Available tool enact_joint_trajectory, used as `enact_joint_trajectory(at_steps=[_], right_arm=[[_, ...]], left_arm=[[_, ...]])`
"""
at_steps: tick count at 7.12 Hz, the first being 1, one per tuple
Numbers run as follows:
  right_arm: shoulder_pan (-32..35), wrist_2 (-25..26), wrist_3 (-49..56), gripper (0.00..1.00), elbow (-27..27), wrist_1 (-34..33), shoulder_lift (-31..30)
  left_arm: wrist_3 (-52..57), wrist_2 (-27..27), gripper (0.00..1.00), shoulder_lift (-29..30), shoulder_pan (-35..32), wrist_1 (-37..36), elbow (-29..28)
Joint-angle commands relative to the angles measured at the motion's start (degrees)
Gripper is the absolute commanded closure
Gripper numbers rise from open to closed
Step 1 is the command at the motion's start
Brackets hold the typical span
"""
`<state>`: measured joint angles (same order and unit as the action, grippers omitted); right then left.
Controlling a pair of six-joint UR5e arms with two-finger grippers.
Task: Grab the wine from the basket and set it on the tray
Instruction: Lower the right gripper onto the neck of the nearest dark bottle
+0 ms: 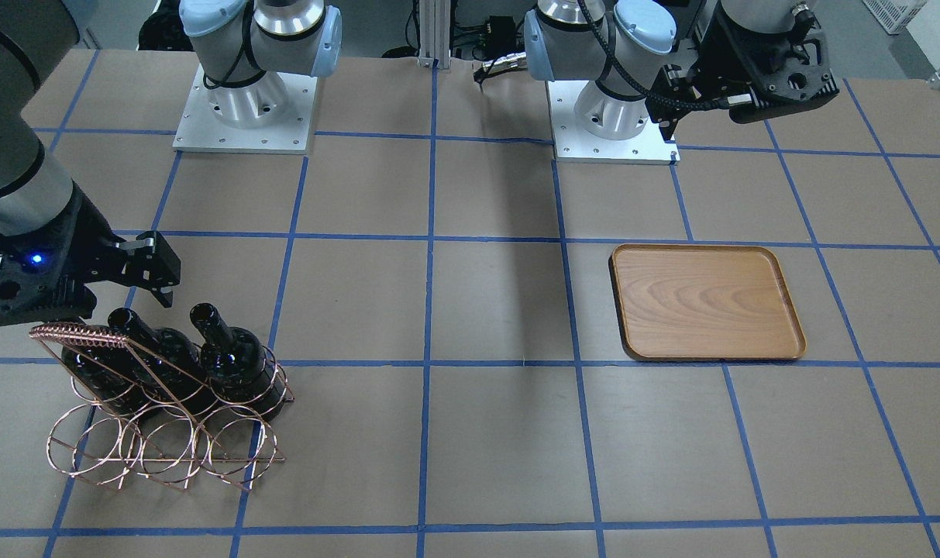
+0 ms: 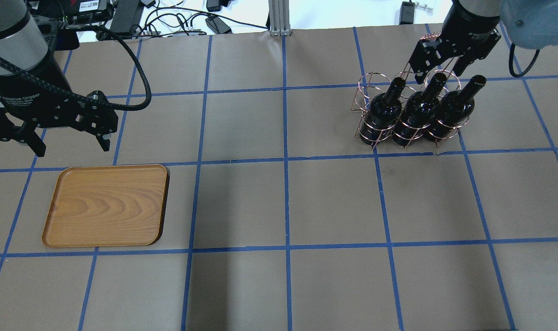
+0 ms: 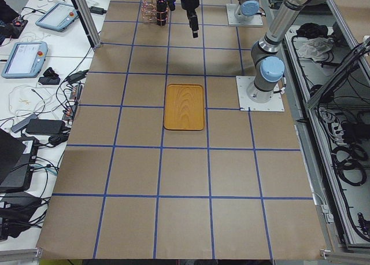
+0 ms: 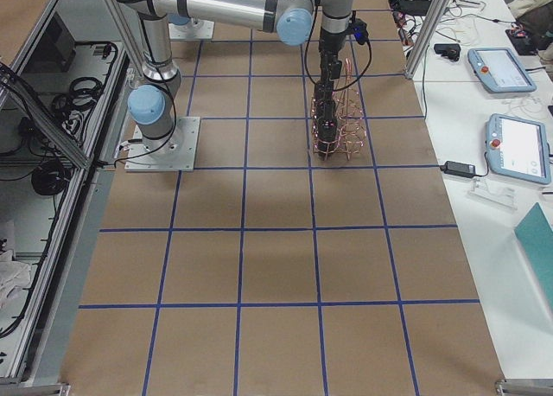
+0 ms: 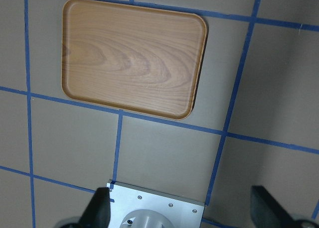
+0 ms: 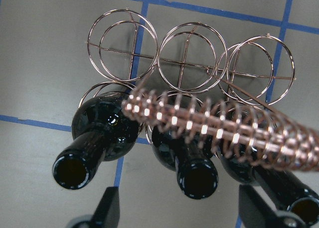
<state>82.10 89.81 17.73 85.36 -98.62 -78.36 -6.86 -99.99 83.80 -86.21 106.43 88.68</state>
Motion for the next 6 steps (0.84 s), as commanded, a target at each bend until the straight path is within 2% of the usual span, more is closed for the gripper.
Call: enact_joint_trajectory(at_steps=[1, 4, 5, 6], right_arm=[[-0.9, -0.2, -0.7, 0.13, 0.1, -0.3, 1.7], [-0.9, -0.4, -3.0, 0.14, 0.7, -2.8, 3.3], [-0.8, -0.1, -3.1, 0.22, 1.1, -2.7, 3.4], [-0.8, -0.1, -2.9, 0.38, 1.2, -2.8, 3.4]], left_arm=[[0.0, -0.2, 0.0, -0.1, 0.0, 0.0, 0.0], [0.0, -0.2, 0.0, -0.1, 0.0, 0.0, 0.0], [0.0, -0.1, 0.0, 0.0, 0.0, -0.3, 0.0], [0.1, 0.0, 0.0, 0.1, 0.1, -0.3, 0.0]])
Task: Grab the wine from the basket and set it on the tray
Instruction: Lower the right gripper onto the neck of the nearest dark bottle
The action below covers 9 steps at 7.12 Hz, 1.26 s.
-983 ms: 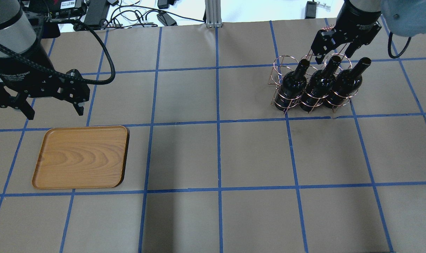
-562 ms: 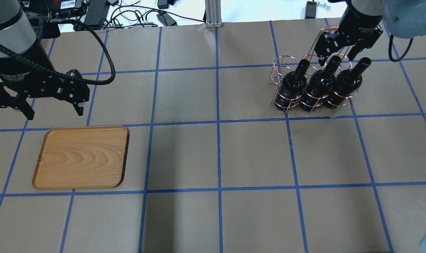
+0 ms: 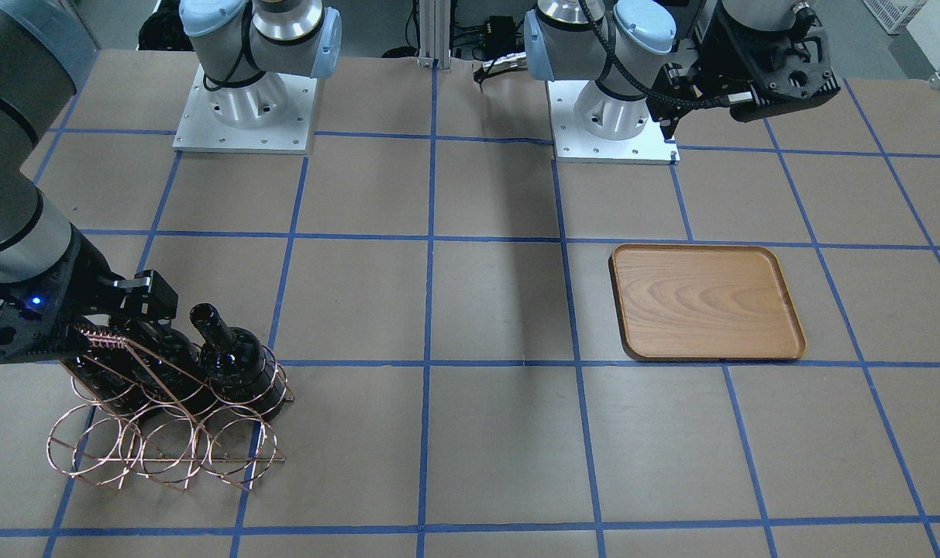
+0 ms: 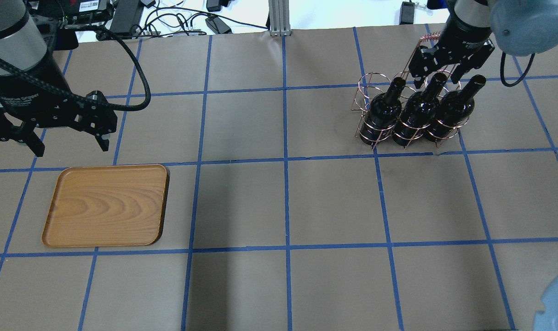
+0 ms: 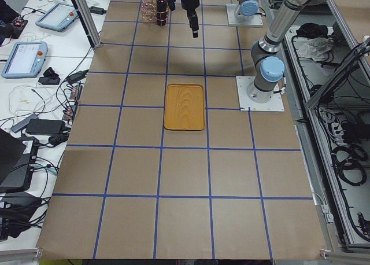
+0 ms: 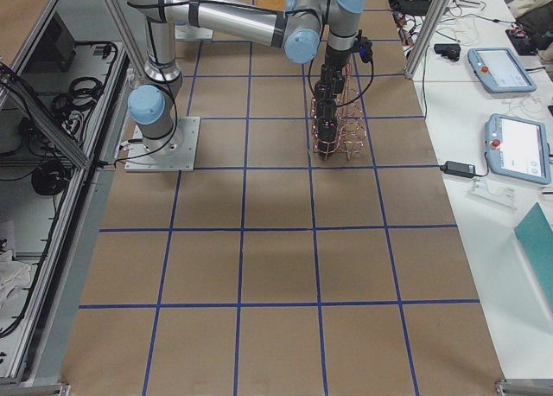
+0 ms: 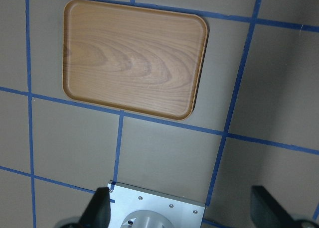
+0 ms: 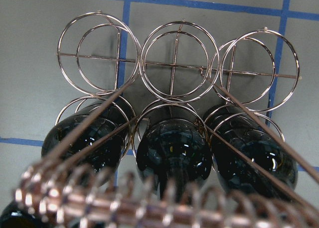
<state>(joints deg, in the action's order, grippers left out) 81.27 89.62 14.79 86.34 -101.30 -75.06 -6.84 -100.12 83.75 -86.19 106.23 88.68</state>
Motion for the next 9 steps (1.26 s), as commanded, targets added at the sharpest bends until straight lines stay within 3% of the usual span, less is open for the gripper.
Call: enact_joint_trajectory(at_steps=[1, 5, 7, 9], right_arm=[[-0.1, 0.1, -0.1, 0.47, 0.3, 0.0, 0.2], [-0.1, 0.5, 1.6, 0.76, 0.2, 0.1, 0.3], [0.0, 0.5, 1.4, 0.81, -1.1, 0.8, -0.3], [0.0, 2.0, 1.1, 0.85, -8.5, 11.8, -3.7]], left_arm=[[0.1, 0.1, 0.0, 0.1, 0.0, -0.1, 0.0], [0.1, -0.1, 0.0, -0.1, 0.4, -0.1, 0.0], [0.1, -0.1, 0.0, -0.1, 0.5, -0.1, 0.0], [0.1, 0.0, 0.0, 0.2, 0.6, -0.1, 0.3]])
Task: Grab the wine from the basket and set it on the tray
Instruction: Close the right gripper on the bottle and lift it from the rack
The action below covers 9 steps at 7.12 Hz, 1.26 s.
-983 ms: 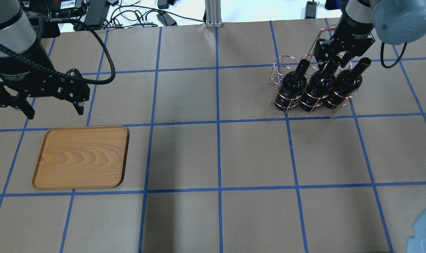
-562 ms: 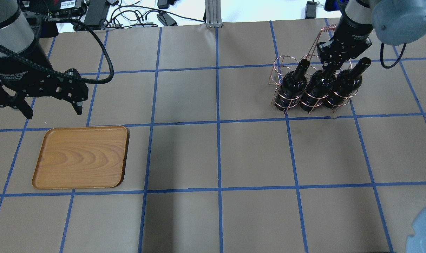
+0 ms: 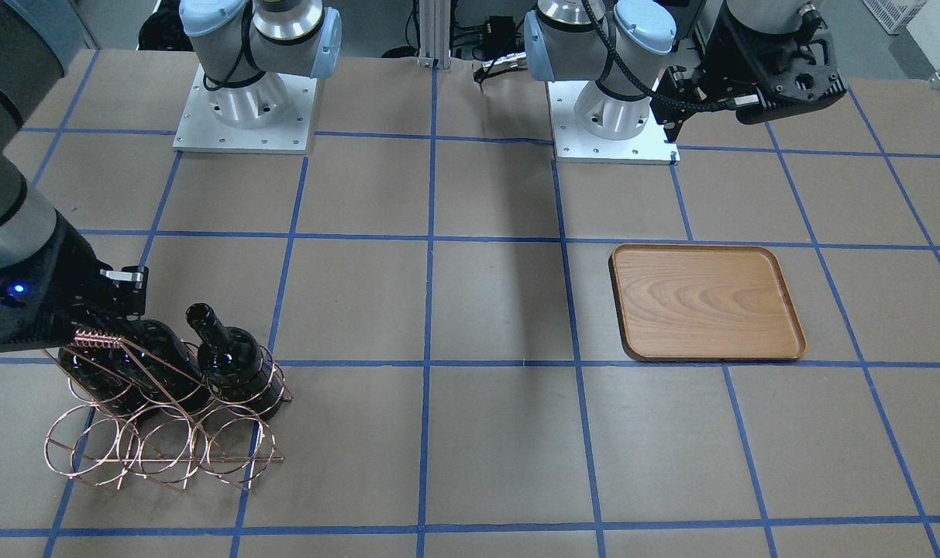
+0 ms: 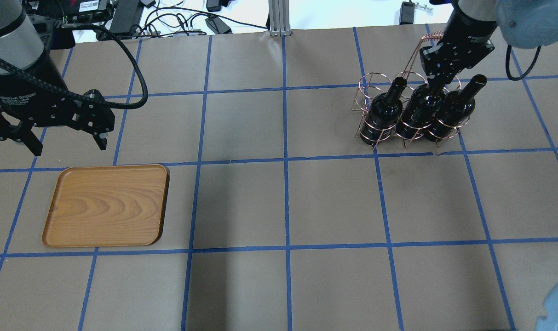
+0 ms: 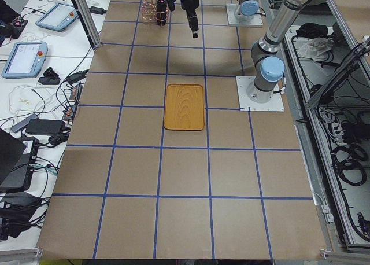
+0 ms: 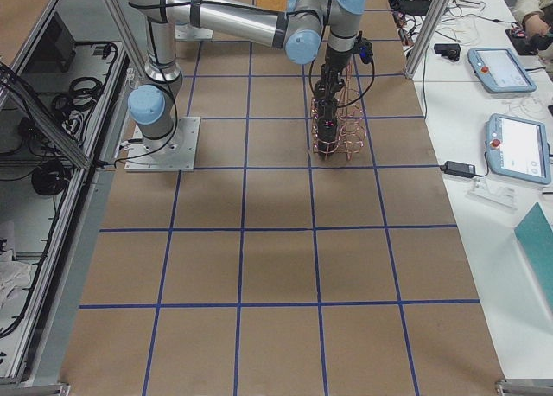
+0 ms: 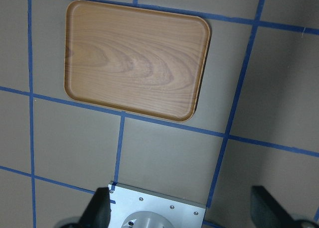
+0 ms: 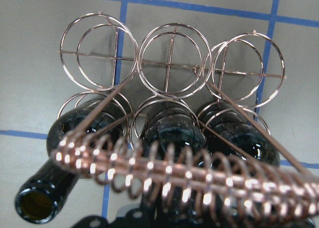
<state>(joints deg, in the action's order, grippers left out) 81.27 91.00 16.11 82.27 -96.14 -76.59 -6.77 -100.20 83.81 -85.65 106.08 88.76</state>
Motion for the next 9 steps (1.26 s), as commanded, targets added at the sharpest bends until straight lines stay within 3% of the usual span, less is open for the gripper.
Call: enact_joint_trajectory(at_steps=[1, 4, 5, 8, 9], right_arm=[[0.0, 0.8, -0.4, 0.87, -8.5, 13.3, -4.2], [0.9, 1.3, -2.3, 0.88, -12.0, 22.2, -12.7], [4.4, 1.0, -6.1, 0.89, -12.0, 23.4, -13.1], [21.9, -0.4, -31.5, 0.93, -10.5, 22.3, -10.4], [27.3, -1.0, -37.0, 0.94, -10.4, 16.8, -6.8]], left_arm=[[0.0, 0.2, 0.0, 0.3, 0.0, 0.0, 0.2], [-0.1, 0.2, 0.0, 0.3, 0.0, -1.0, 0.2], [-0.1, -0.1, 0.0, 0.1, 0.0, -1.1, 0.2], [-0.1, 0.3, 0.0, 0.2, 0.0, -1.1, 0.3], [-0.1, 0.3, 0.0, 0.2, 0.0, -1.0, 0.3]])
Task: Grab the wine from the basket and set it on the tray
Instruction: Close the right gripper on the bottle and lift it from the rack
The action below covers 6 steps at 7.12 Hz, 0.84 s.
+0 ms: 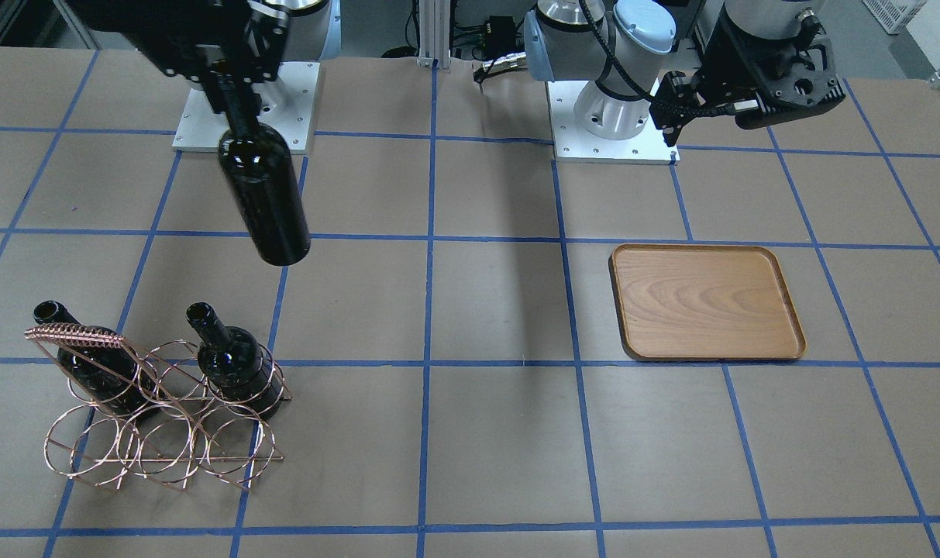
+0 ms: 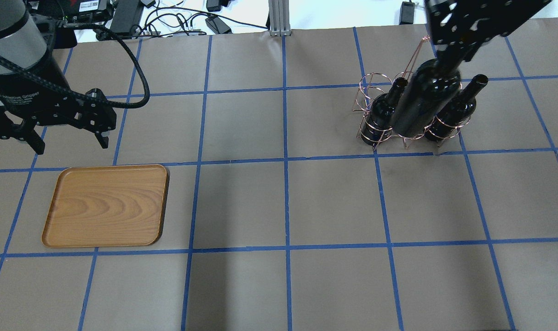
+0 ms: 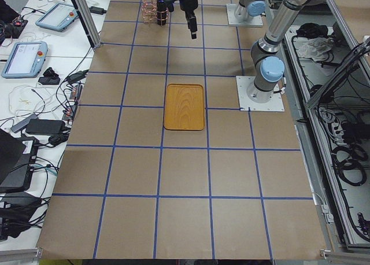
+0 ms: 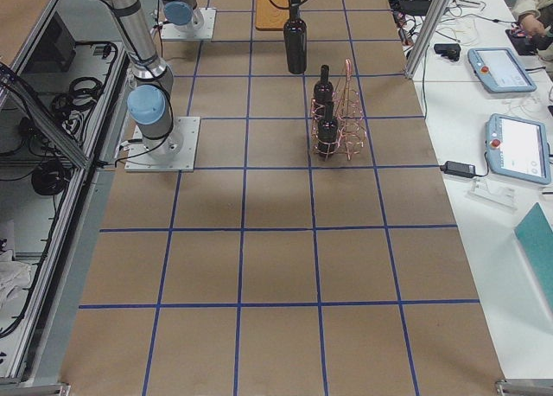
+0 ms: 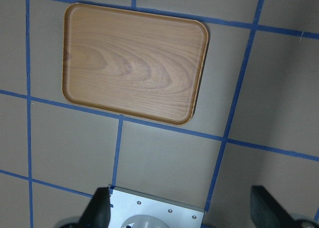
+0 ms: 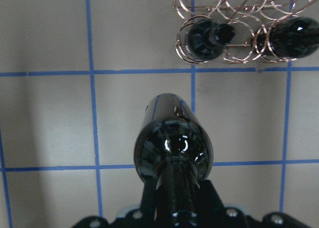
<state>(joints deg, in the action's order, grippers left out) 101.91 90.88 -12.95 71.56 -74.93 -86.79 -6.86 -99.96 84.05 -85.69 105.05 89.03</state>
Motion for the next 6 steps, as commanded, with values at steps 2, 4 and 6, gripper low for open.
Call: enact_joint_trajectory(at_steps=[2, 4, 6], right_arm=[[13.5, 0.4, -13.3, 0.94, 0.8, -12.8, 10.6], [14.5, 0.4, -14.2, 0.91, 2.7, -19.5, 14.5], [14.7, 0.3, -14.7, 0.88, 3.6, -21.7, 15.7]], left_arm=[[0.0, -0.4, 0.0, -0.2, 0.0, 0.2, 0.1], [0.0, -0.4, 0.0, -0.3, 0.0, 0.2, 0.1], [0.0, 0.1, 0.0, -0.6, 0.0, 0.2, 0.0]])
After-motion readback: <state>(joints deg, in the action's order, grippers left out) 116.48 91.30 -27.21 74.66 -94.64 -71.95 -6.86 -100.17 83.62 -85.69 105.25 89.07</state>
